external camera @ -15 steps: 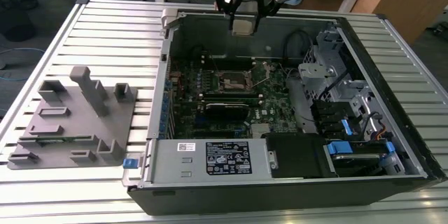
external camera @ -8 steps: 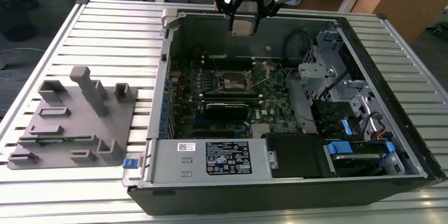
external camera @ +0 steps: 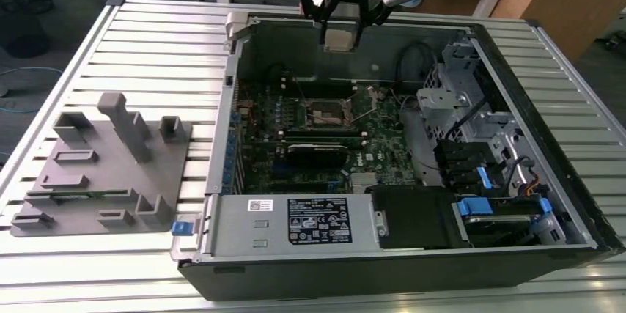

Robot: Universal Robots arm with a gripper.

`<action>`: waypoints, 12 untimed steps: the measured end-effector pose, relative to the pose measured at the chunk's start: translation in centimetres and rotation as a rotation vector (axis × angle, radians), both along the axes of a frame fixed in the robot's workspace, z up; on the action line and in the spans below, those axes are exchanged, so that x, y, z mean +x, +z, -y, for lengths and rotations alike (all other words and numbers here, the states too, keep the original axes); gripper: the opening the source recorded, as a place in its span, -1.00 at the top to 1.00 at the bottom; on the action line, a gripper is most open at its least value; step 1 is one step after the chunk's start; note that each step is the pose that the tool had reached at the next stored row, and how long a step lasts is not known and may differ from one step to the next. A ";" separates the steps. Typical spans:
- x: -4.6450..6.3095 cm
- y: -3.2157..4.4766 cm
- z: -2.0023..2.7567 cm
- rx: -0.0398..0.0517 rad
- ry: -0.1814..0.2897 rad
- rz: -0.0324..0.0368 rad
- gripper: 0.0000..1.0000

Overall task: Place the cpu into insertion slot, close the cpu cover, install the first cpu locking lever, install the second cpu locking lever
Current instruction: 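Place the cpu into insertion slot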

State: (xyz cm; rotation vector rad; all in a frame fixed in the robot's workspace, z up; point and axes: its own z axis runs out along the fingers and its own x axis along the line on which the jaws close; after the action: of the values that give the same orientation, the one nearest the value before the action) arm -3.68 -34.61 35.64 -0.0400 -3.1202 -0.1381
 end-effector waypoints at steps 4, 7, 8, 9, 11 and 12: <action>0.0 -0.02 0.00 -0.0008 0.000 0.0000 -0.08; 0.0 -0.05 0.00 -0.0027 0.000 -0.0001 -0.08; 0.0 -0.05 0.00 -0.0029 0.000 -0.0001 -0.08; 0.0 -0.05 0.00 -0.0030 0.000 -0.0001 -0.08; 0.0 -0.11 0.00 -0.0036 0.000 0.0000 -0.08; 0.0 -0.11 0.00 -0.0037 0.000 0.0000 -0.08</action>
State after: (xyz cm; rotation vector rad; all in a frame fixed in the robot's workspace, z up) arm -3.68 -34.61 35.53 -0.0401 -3.1204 -0.1324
